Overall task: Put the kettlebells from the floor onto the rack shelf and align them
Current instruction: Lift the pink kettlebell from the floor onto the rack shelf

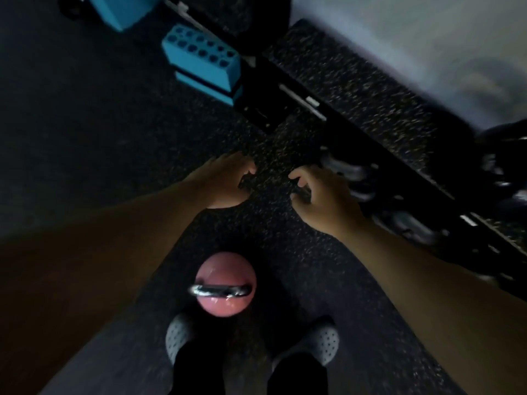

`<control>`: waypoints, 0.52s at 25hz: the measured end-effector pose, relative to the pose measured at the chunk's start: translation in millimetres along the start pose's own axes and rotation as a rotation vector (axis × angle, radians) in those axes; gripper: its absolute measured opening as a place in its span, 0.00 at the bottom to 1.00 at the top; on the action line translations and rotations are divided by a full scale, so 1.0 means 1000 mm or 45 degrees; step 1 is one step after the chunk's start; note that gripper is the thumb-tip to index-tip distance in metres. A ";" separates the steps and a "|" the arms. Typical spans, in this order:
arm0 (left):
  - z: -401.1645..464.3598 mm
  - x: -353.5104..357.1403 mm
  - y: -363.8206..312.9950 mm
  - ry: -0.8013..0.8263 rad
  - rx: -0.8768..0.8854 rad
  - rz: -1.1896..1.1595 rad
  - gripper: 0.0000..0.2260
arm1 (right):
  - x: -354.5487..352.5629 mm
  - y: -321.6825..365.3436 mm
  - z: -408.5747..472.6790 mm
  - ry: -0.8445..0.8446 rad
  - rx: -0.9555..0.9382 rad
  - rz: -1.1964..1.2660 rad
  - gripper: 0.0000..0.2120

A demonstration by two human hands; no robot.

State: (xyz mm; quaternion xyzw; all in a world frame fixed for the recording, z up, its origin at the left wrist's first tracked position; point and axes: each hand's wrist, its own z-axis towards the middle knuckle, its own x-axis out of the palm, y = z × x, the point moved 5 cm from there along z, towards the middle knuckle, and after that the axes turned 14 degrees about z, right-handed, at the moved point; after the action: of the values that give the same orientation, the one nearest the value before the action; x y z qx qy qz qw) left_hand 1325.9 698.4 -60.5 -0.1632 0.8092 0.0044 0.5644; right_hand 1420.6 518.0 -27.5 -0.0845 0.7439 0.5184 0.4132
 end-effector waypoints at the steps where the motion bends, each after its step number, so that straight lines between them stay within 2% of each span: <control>1: -0.024 0.021 0.018 0.066 -0.012 -0.006 0.23 | 0.031 0.010 -0.005 0.044 -0.006 0.025 0.15; 4: -0.085 0.090 0.054 0.294 -0.002 0.005 0.24 | 0.119 0.020 -0.029 0.198 0.020 0.084 0.13; 7: -0.122 0.149 0.072 0.456 -0.024 0.007 0.25 | 0.190 0.007 -0.056 0.367 0.143 0.057 0.15; 10: -0.136 0.207 0.073 0.553 0.030 0.027 0.27 | 0.250 -0.022 -0.082 0.547 0.289 0.019 0.20; 13: -0.142 0.260 0.068 0.632 0.100 0.067 0.30 | 0.294 -0.052 -0.097 0.696 0.329 -0.061 0.22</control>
State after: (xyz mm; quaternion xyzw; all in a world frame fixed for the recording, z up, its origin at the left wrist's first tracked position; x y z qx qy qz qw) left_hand 1097.9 668.0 -258.8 -0.1162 0.9265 -0.0527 0.3539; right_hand 1208.9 502.1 -258.0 -0.1851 0.8852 0.3677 0.2169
